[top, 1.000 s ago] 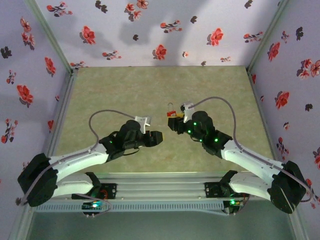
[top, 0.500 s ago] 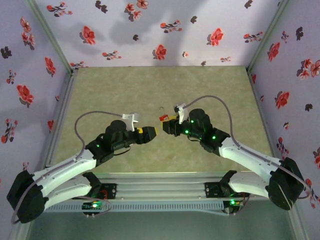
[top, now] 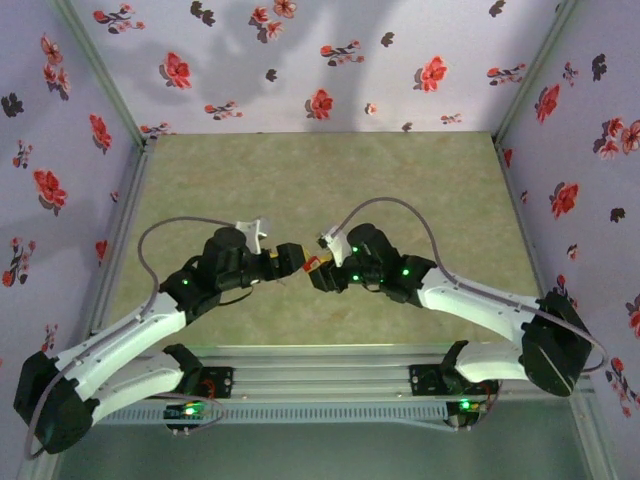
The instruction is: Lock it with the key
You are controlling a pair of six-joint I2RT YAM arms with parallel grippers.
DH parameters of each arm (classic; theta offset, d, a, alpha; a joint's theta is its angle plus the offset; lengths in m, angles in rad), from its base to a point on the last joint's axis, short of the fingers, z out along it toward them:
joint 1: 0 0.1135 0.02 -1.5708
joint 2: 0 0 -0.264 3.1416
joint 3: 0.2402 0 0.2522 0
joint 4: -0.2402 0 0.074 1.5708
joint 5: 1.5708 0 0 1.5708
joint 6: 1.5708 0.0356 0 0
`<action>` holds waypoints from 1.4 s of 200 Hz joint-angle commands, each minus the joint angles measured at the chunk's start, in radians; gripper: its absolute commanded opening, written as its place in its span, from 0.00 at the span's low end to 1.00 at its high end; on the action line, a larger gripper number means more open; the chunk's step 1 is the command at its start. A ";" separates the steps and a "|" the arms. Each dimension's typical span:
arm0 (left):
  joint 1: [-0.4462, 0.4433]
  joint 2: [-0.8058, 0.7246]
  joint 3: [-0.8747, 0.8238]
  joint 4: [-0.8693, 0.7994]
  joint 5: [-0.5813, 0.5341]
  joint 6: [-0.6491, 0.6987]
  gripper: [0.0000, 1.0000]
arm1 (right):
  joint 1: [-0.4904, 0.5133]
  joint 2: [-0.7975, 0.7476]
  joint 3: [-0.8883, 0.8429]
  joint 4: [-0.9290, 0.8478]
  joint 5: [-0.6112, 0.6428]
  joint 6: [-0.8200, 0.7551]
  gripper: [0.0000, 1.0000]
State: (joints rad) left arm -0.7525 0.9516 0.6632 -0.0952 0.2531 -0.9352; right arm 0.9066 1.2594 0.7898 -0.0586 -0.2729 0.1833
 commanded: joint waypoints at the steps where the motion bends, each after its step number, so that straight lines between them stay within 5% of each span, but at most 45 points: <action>1: 0.005 0.022 0.020 -0.066 0.071 0.013 0.85 | 0.021 0.008 0.042 -0.018 0.043 -0.056 0.00; 135: 0.001 0.134 0.003 0.048 0.186 -0.028 0.71 | 0.046 -0.027 0.022 0.007 0.057 -0.067 0.00; 280: -0.004 0.179 0.013 0.084 0.210 -0.037 0.35 | 0.059 -0.028 0.017 0.024 0.053 -0.067 0.00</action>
State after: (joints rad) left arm -0.7525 1.1233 0.6632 -0.0265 0.4393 -0.9699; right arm 0.9565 1.2537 0.7940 -0.0803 -0.2283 0.1375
